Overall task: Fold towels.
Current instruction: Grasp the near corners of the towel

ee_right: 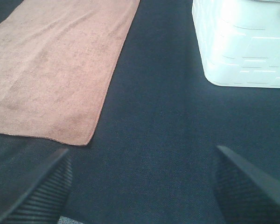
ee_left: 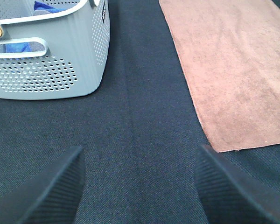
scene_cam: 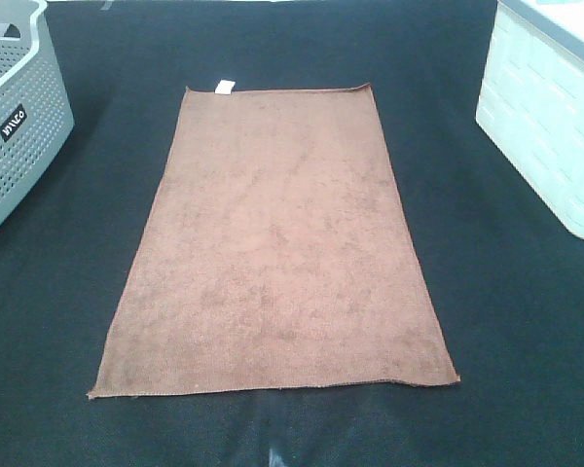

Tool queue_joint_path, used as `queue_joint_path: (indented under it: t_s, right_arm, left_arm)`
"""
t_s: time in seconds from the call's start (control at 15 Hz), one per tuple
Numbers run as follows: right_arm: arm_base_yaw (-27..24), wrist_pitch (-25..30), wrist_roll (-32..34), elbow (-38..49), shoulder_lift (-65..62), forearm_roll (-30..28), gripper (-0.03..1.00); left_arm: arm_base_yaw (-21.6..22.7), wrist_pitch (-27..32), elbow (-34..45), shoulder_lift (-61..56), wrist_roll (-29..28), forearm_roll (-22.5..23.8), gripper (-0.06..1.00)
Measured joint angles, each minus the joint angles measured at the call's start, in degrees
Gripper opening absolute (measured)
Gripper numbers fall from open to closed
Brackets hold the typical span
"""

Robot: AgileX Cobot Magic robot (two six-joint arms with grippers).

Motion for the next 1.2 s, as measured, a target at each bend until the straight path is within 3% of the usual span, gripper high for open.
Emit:
queue_joint_path:
  t_s: [1.2]
  right_arm:
    - [0.0,0.0,0.0,0.0,0.0,0.0,0.77]
  left_arm:
    - [0.0,0.0,0.0,0.0,0.0,0.0,0.64]
